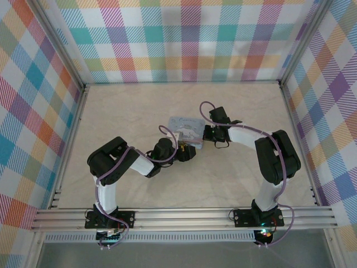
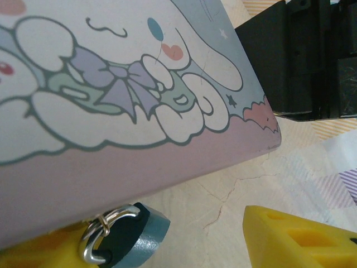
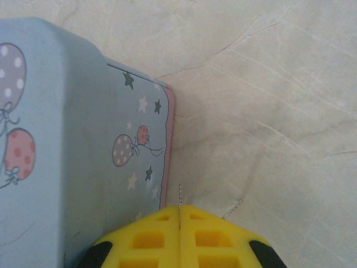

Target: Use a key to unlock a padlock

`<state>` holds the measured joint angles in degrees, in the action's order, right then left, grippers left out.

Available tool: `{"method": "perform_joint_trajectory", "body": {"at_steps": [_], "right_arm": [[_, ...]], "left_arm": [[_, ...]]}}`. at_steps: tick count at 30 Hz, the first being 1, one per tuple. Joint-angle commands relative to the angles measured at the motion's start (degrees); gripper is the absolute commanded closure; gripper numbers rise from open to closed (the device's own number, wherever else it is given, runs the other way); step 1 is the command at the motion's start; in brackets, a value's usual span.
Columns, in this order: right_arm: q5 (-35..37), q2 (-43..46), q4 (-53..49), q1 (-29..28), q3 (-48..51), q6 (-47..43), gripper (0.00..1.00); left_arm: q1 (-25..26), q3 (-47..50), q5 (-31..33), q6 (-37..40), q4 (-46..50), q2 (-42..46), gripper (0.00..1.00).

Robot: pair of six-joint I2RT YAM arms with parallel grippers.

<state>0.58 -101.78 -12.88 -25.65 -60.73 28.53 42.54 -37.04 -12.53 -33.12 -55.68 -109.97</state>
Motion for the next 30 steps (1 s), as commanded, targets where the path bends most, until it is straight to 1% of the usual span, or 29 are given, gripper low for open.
{"method": "perform_joint_trajectory", "body": {"at_steps": [1, 10, 14, 19, 23, 27, 30], "right_arm": [[-2.5, 1.2, 0.7, -1.4, 0.3, 0.3, 1.00], [-2.2, 1.4, 0.5, -1.4, 0.2, 0.1, 1.00], [-2.2, 1.2, 0.4, -1.4, 0.2, 0.0, 1.00], [-2.1, 1.1, 0.5, -1.4, 0.3, 0.0, 1.00], [-2.1, 1.1, 0.3, -1.4, 0.0, -0.2, 1.00], [-2.3, 0.9, 0.3, -1.4, -0.3, -0.2, 1.00], [-2.5, 0.9, 0.3, -1.3, -0.4, -0.2, 1.00]], "left_arm": [[0.0, 0.3, 0.1, -0.7, 2.6, -1.7, 0.38], [-1.4, 4.2, 1.0, -0.7, 2.9, 0.2, 0.50], [-1.9, 4.4, 0.5, -0.6, 3.6, 0.5, 0.59], [-2.5, 5.0, 0.6, -0.5, 4.4, 1.5, 0.62], [-3.2, 5.3, 0.1, -0.1, 5.1, 2.1, 0.73], [-3.5, 5.5, -0.4, 0.1, 5.9, 2.5, 0.74], [-3.7, 5.3, -0.8, 0.3, 6.1, 2.7, 0.78]]}}
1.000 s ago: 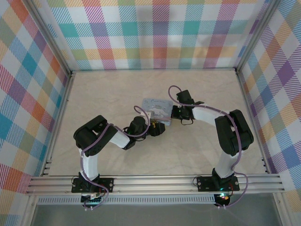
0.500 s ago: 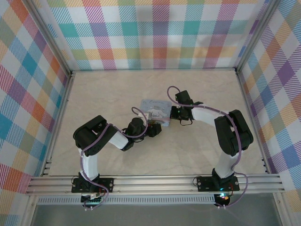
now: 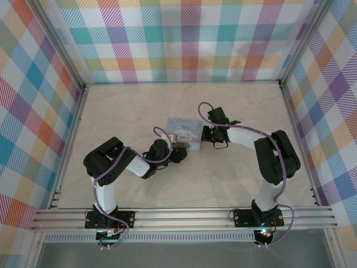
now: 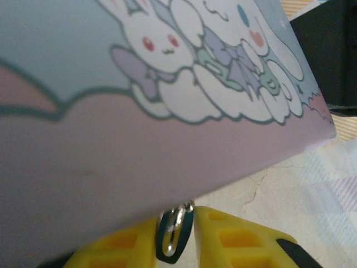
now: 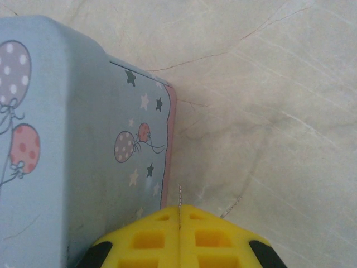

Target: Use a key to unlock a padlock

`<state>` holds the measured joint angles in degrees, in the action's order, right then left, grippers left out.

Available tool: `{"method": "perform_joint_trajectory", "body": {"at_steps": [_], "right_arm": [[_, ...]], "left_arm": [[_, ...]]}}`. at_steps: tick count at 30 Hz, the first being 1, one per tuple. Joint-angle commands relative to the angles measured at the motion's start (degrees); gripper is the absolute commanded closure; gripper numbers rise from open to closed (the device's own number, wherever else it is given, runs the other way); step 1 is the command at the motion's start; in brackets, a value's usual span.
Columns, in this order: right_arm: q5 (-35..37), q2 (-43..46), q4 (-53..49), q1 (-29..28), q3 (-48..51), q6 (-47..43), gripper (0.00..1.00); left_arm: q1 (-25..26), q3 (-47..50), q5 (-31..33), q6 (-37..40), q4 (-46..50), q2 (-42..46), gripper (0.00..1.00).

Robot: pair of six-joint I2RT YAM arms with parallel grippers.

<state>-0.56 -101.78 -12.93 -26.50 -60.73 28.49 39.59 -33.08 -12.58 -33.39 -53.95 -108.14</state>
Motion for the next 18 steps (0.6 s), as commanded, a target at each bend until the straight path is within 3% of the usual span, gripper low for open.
{"method": "perform_joint_trajectory", "body": {"at_steps": [1, 4, 9, 14, 18], "right_arm": [[-1.4, 0.9, 0.4, -0.5, -0.4, -0.2, 1.00], [-1.4, 0.9, 0.3, -0.6, -0.3, -0.2, 1.00], [-2.1, 1.0, 0.5, -0.6, -0.1, -0.3, 1.00], [-2.8, 0.9, 0.8, -0.6, 0.0, 0.0, 1.00], [-2.9, 0.7, 1.0, -0.7, 0.0, 0.2, 1.00]], "left_arm": [[-0.7, 1.2, -0.8, 0.6, 4.5, 0.9, 0.78], [-1.0, 0.9, -1.3, 1.0, 5.1, 0.9, 0.86], [-1.5, 0.3, -2.5, 1.3, 6.0, 1.1, 0.91], [-1.5, -1.2, -4.0, 0.5, 5.9, -0.2, 0.67], [-1.1, -2.8, -6.5, -1.8, 1.4, -3.3, 0.62]]}}
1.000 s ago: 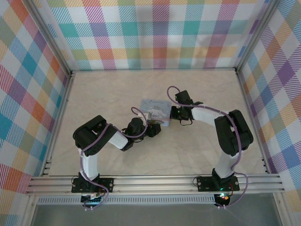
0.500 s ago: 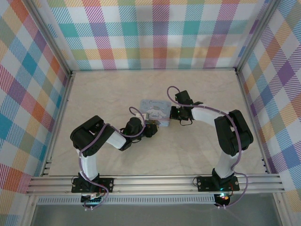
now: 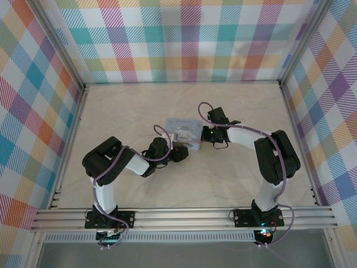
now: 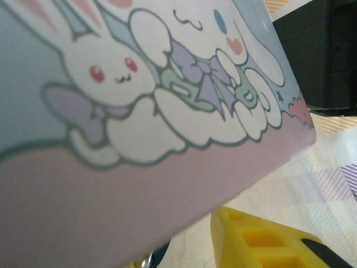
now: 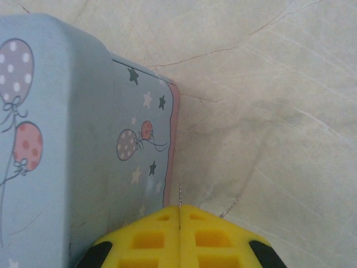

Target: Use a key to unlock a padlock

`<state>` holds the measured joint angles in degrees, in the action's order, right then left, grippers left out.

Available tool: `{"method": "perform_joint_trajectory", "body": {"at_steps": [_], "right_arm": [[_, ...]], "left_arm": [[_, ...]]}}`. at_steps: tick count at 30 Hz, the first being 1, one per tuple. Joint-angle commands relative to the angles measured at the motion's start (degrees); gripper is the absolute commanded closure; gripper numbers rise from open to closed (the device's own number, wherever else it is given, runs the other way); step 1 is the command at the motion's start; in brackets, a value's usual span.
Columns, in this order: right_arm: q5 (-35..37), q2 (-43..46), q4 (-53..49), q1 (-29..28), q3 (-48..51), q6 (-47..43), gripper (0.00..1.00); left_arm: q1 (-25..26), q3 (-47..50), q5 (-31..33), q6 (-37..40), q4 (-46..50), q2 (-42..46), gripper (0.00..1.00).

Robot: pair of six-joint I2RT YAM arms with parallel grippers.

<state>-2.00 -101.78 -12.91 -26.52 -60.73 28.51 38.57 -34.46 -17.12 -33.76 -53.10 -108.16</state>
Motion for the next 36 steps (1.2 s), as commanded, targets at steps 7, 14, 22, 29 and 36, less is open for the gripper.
{"method": "perform_joint_trajectory", "body": {"at_steps": [7, 14, 22, 29, 36], "right_arm": [[-1.4, 0.1, 1.2, -1.0, -0.2, 0.5, 1.00], [-0.8, 0.2, 0.9, -1.0, 0.0, 0.1, 1.00], [-0.9, 0.3, 1.2, -1.0, 0.3, 0.3, 1.00], [-1.1, 0.3, 1.6, -1.0, 0.9, 0.7, 1.00], [-1.1, 0.5, 1.4, -1.2, 0.9, 0.7, 1.00]], "left_arm": [[1.2, -4.3, -3.5, -2.7, -1.0, -6.2, 0.60], [0.2, -0.1, 1.9, -3.8, -1.7, -4.2, 0.61], [-1.8, 4.5, 5.3, -3.9, -1.7, -0.9, 0.69], [-2.4, 4.5, 4.3, -3.4, -1.7, -0.7, 0.78], [-2.5, 2.3, 3.0, -3.6, -1.8, -2.4, 0.88]]}}
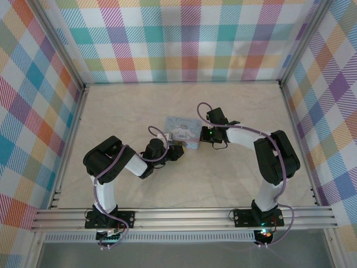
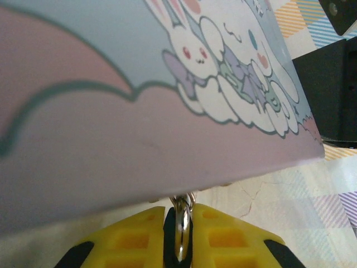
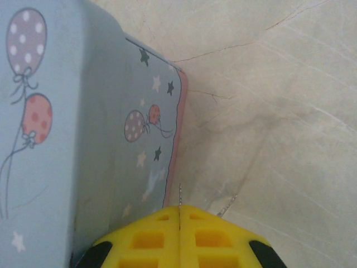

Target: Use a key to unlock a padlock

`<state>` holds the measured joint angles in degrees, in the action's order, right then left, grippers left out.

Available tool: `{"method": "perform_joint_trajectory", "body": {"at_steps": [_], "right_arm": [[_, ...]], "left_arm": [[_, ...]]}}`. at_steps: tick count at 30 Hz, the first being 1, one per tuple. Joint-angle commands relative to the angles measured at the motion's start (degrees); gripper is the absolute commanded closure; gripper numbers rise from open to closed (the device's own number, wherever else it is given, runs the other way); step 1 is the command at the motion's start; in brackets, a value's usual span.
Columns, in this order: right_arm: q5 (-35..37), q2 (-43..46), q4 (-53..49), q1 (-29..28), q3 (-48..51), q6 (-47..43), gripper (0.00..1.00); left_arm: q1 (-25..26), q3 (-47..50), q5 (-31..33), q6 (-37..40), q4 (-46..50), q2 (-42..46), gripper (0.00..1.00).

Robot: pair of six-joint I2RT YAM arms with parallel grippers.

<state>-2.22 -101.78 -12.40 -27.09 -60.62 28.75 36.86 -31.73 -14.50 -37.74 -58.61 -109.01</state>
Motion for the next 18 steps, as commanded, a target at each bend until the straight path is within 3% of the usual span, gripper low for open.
{"method": "perform_joint_trajectory", "body": {"at_steps": [1, 9, 18], "right_arm": [[-0.8, 0.5, 1.0, -0.6, 0.9, 0.4, 1.00], [-0.1, -0.2, 0.3, -0.6, -0.2, -0.8, 1.00], [1.3, -5.9, -3.9, -0.5, -10.5, -5.5, 1.00]], "left_arm": [[-0.8, -0.5, 0.3, 0.5, 3.9, -1.6, 0.91], [-1.3, -1.8, -3.5, 1.2, 9.5, -0.8, 0.94], [-1.3, -4.2, -9.0, 1.9, 18.4, -0.1, 0.92]]}}
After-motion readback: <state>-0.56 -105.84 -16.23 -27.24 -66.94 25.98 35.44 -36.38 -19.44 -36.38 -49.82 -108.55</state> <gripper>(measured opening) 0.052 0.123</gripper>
